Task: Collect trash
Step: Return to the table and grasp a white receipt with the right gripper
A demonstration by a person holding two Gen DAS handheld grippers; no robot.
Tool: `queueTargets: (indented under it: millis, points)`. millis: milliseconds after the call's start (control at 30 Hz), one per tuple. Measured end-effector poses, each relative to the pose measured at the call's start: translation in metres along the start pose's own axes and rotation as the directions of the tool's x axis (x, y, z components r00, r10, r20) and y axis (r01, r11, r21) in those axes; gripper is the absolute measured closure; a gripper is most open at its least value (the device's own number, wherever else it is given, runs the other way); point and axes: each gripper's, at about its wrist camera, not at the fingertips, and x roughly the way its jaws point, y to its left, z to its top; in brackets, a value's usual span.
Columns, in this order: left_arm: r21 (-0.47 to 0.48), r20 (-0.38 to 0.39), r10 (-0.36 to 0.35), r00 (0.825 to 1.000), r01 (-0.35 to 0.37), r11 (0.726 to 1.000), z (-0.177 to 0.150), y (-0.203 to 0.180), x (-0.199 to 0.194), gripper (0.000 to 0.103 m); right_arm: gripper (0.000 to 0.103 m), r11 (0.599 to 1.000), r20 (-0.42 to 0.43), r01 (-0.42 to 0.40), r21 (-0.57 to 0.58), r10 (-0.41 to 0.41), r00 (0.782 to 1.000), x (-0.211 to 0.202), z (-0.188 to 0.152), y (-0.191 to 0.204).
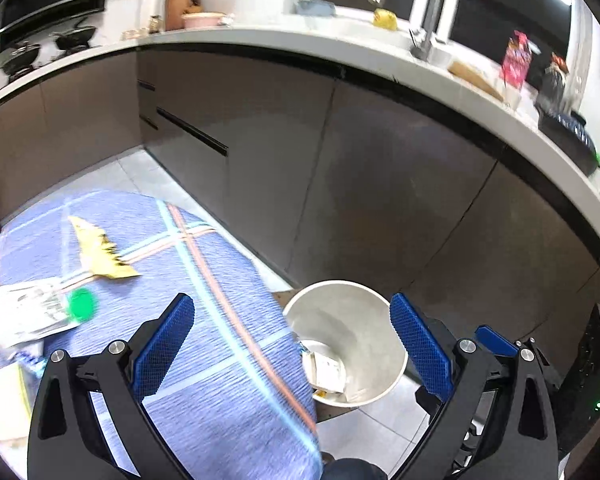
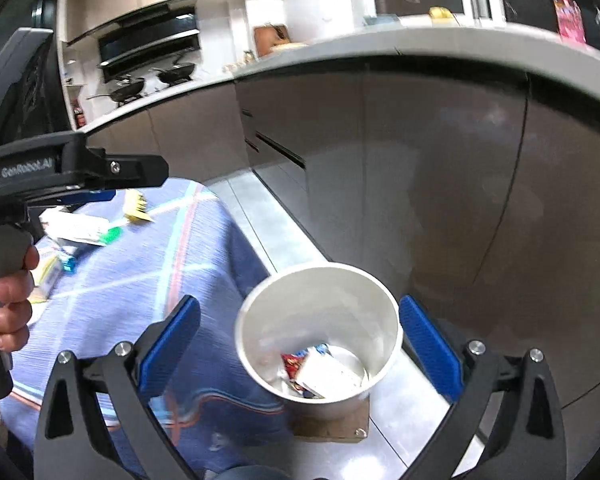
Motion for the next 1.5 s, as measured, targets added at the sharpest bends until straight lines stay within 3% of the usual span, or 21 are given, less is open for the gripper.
queueTargets:
  millis: [133, 400, 533, 667, 867, 967, 1067, 1500]
  points:
    - [-0.062, 0.034, 0.014, 0.999, -0.012, 0.998, -0.010, 0.024, -0.041, 0.008, 0.003, 0.999, 0.031, -0.028, -0.043, 0.029, 0.999, -0.022, 0.010, 0.028]
    - [-0.120, 0.091, 0.149, 0.985, -0.137, 0.983, -0.041, 0.099, -0.123, 0.008, 0.003, 0.988, 0.077, -0.117, -0.105, 0.125, 0.989, -0.048, 0.025, 0.089]
    - [-0.146, 0.094, 0.177, 0.980, -0.163, 0.976, -0.061, 0.136, -0.151, 0.008, 0.003, 0.966, 0.081, -0.240, -0.099, 0.248, 0.965, -0.053, 0.031, 0.115]
    - [-0.165, 0.086, 0.233, 0.969, -0.217, 0.962, -0.081, 0.169, -0.172, 0.008, 0.003, 0.947, 0.030, -0.294, -0.129, 0.300, 0.954, -0.047, 0.036, 0.148]
    - [-0.208, 0.063, 0.271, 0.960, -0.253, 0.945, -0.107, 0.217, -0.192, 0.008, 0.003, 0.928, -0.062, -0.307, -0.209, 0.301, 0.952, -0.025, 0.043, 0.207]
    - [-0.231, 0.064, 0.253, 0.965, -0.232, 0.945, -0.115, 0.231, -0.198, 0.008, 0.003, 0.920, -0.120, -0.341, -0.194, 0.322, 0.939, -0.003, 0.049, 0.233]
    - [-0.246, 0.065, 0.245, 0.967, -0.222, 0.943, -0.122, 0.246, -0.201, 0.008, 0.004, 0.918, -0.163, -0.331, -0.221, 0.299, 0.940, 0.023, 0.053, 0.257]
    - [-0.229, 0.060, 0.193, 0.979, -0.175, 0.958, -0.127, 0.284, -0.186, 0.009, 0.032, 0.877, -0.217, -0.276, -0.394, 0.203, 0.955, 0.105, 0.058, 0.324]
